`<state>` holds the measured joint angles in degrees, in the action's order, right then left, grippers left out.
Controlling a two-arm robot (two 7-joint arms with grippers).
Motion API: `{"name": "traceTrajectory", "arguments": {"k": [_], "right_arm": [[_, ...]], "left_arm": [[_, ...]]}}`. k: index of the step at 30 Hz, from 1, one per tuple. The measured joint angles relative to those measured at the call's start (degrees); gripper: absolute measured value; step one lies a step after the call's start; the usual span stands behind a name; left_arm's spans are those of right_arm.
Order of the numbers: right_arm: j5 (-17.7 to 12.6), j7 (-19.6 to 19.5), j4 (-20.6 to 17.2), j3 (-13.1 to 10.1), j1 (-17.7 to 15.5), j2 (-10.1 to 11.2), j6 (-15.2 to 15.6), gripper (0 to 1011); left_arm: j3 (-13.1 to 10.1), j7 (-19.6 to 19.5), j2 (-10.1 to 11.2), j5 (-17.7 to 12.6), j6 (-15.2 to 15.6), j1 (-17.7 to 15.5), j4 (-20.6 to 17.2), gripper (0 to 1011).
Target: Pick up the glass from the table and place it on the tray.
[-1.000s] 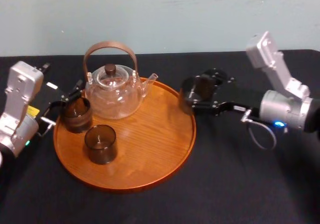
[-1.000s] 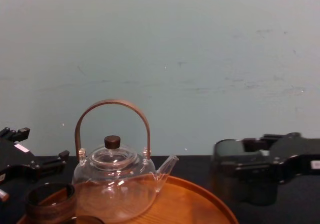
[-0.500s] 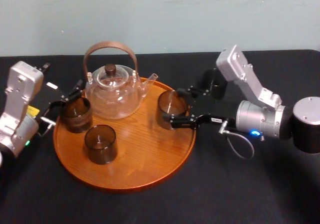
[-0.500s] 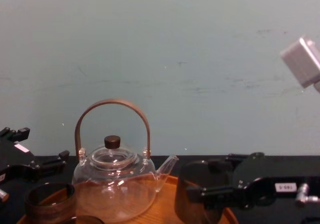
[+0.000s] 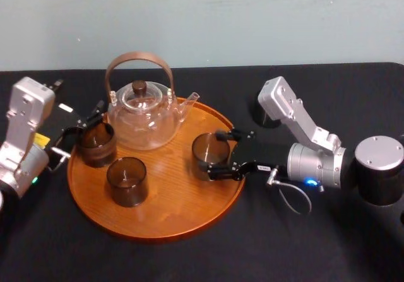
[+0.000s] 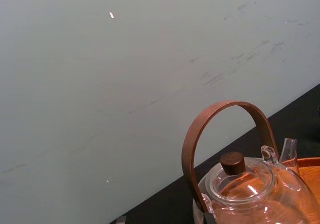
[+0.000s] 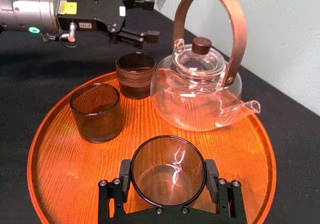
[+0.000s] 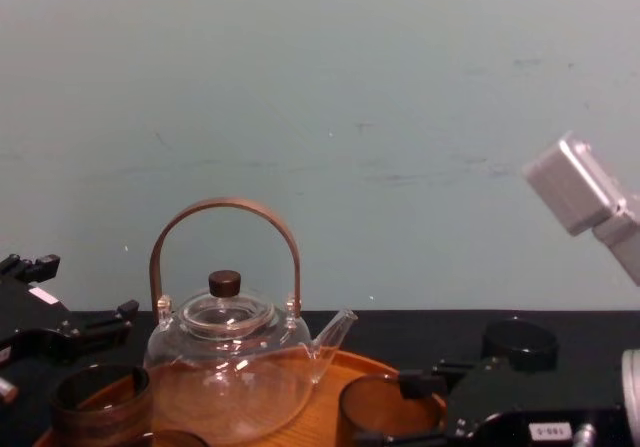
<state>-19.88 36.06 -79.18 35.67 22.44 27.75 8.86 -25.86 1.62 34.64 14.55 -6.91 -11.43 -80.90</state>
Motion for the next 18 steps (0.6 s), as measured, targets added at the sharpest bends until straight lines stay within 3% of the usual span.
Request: {"name": "traceTrajectory", "arguments": {"k": [18], "right_arm": [[0.5, 0.3, 0.6, 1.2, -0.7, -0.6, 0.8, 900]], "left_arm": [[0.0, 0.0, 0.0, 0.0, 0.0, 0.0, 0.0, 1001]]}}
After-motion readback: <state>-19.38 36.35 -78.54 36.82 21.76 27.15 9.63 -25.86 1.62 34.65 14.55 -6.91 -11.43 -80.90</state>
